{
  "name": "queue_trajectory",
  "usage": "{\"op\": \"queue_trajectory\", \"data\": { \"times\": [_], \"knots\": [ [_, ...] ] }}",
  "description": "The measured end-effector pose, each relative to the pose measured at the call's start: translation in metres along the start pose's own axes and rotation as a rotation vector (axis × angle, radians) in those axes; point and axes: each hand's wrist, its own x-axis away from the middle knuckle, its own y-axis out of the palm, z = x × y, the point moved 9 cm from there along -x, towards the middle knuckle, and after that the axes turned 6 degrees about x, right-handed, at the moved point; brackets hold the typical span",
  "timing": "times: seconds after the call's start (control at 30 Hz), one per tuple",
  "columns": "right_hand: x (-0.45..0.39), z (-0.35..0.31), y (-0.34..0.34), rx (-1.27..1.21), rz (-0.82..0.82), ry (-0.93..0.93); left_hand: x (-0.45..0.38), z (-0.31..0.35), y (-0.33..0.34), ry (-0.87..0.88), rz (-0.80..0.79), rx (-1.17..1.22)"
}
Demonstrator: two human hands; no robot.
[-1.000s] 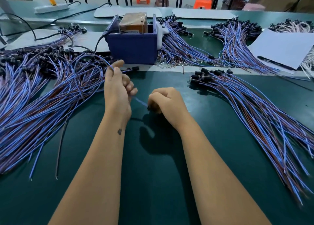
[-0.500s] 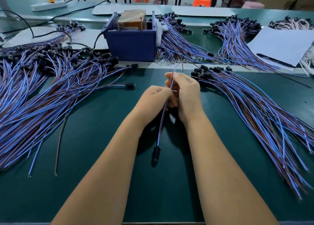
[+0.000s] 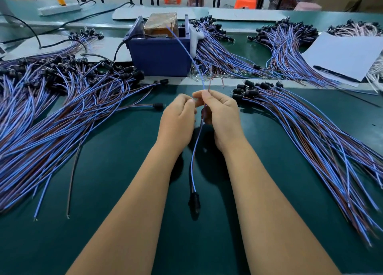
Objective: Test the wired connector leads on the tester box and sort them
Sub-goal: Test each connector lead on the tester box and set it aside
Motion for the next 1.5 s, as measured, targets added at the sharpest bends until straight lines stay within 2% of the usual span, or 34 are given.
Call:
{"op": "queue_trajectory", "data": {
  "times": [0.23,0.43,0.53,0.6,0.67,0.8,0.9,1.03,1.23,1.5],
  "knots": [
    [0.002,0.006,0.025,0.200,-0.118,-0.042,-0.010,-0.010,-0.003,-0.066,-0.010,0.258],
    [0.001,0.009,0.023,0.322,-0.081,-0.058,-0.011,-0.013,-0.009,-0.102,0.031,0.288],
    [0.001,0.004,0.017,0.437,-0.002,-0.122,-0.013,-0.015,-0.025,-0.073,0.159,0.248],
    [-0.002,0.003,0.011,0.422,0.074,-0.123,-0.014,-0.018,-0.040,-0.056,0.265,0.236],
    [-0.007,0.004,0.009,0.342,0.107,-0.087,-0.019,-0.024,-0.048,-0.101,0.303,0.255],
    [-0.017,0.004,0.017,0.248,0.171,-0.069,-0.035,-0.030,-0.043,-0.242,0.166,0.241],
    [-0.022,0.006,0.024,0.299,0.203,-0.056,-0.038,-0.026,-0.051,-0.167,0.176,0.250],
    [-0.025,0.010,0.024,0.403,0.209,-0.063,-0.033,-0.021,-0.060,-0.043,0.266,0.221],
    [-0.024,0.007,0.023,0.419,0.237,-0.116,-0.035,-0.030,-0.066,-0.122,0.425,0.360],
    [-0.026,0.007,0.026,0.419,0.253,-0.099,-0.032,-0.029,-0.068,-0.111,0.497,0.403]
  ]
}}
